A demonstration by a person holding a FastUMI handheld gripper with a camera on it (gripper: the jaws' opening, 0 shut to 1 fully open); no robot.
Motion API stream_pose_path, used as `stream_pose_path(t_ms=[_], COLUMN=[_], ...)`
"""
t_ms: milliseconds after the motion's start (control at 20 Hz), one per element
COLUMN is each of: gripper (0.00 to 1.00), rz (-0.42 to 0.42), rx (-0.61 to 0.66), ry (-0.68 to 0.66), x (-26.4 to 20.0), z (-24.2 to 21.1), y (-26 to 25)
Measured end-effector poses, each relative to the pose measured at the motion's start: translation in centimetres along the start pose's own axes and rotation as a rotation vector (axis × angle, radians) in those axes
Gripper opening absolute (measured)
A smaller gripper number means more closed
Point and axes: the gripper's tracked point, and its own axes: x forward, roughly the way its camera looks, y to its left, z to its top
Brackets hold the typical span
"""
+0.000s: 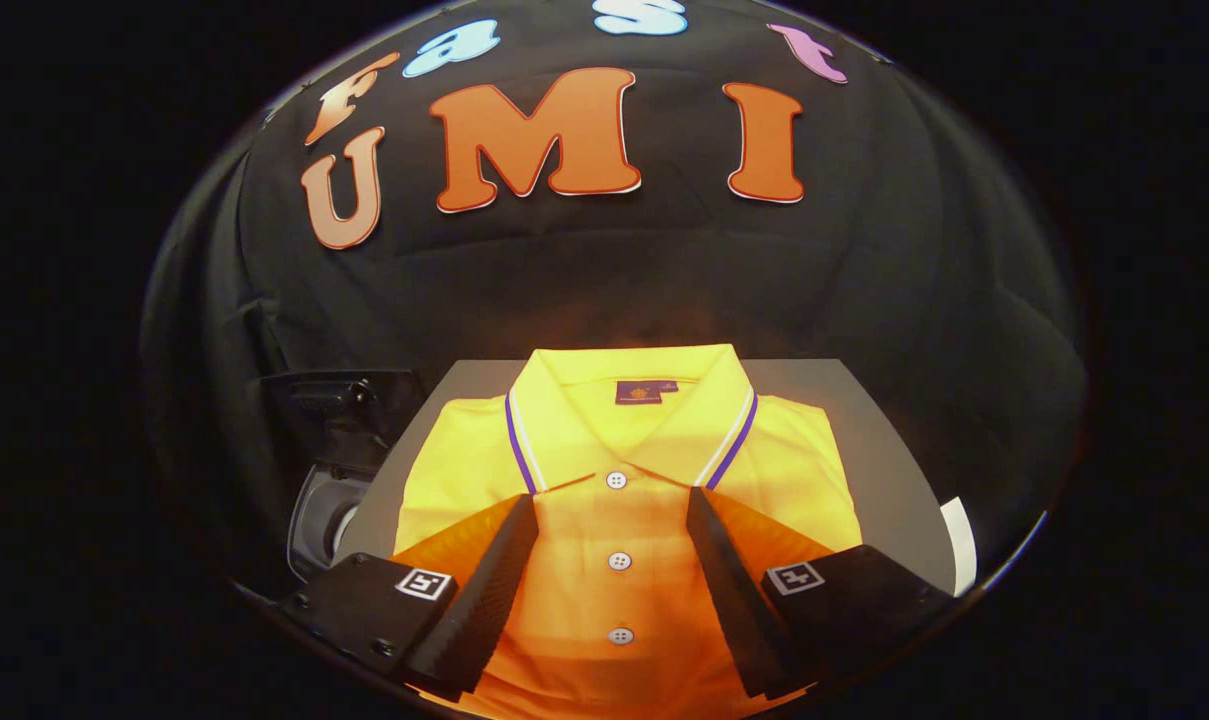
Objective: Put the clothes into the washing machine and then close the washing machine lid.
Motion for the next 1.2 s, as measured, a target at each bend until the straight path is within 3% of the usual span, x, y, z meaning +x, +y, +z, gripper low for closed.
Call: stream_pose_path(t_ms=[250, 350, 500, 550, 750, 950, 1200], gripper=[0.83, 0.49, 0.13, 0.09, 0.08, 0.08, 0.08], rz=[0.022, 0.028, 0.038, 0.042, 0.175, 0.260, 0.410], rx=[-0.042, -0.091, -0.038, 0.005, 0.227, 0.215, 0.190], ry=[0.087, 0.070, -0.020, -0.056, -0.276, -0.415, -0.502], x=[-0.4, -0.5, -0.8, -1.0, -4.4, -10.0, -17.3], z=[-0.6, -0.5, -0.1, -0.2, 2.3, 5.2, 8.6], y=[0.6, 0.8, 1.1, 0.9, 2.8, 3.6, 9.3])
